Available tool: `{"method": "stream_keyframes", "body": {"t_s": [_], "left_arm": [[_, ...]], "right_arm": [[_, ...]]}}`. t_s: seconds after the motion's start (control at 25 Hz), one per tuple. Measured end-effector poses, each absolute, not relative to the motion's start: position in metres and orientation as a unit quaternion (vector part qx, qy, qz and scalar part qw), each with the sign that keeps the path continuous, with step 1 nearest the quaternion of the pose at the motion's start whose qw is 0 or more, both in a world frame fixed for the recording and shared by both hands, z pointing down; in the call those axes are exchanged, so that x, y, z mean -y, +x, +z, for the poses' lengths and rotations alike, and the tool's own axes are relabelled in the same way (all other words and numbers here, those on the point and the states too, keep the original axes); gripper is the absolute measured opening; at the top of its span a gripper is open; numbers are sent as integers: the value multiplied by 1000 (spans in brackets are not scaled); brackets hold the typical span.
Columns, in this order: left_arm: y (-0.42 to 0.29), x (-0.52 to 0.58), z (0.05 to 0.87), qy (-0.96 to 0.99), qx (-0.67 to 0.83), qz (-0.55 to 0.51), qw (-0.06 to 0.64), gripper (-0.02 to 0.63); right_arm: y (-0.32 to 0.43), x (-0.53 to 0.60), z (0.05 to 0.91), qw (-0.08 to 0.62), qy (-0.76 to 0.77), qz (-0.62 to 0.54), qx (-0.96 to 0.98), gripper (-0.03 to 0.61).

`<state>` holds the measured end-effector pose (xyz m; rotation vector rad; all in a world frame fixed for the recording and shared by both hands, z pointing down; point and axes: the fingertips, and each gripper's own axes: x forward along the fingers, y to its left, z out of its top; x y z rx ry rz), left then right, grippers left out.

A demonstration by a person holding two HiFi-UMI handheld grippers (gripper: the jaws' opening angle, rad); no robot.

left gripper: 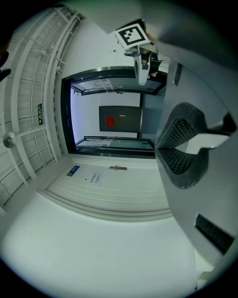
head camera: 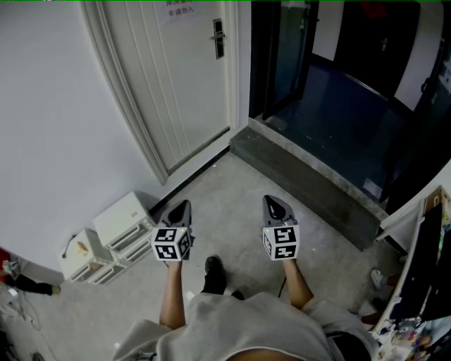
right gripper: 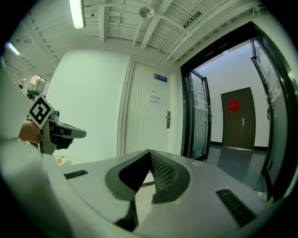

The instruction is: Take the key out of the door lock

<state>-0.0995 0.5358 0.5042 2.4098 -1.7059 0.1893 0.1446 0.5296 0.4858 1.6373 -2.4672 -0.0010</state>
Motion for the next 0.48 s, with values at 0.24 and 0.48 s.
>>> {"method": "stream_keyframes", "body": {"t_s": [0.24,0.48], "left_arm": [[-105,-493,510,815,569,63,90,18],[-110,-425,516,825,554,59,93,18]], "right_arm": [[137,-493,494,92,556,0,826,23],[121,-433,498,99,562,-5,821,23]]}}
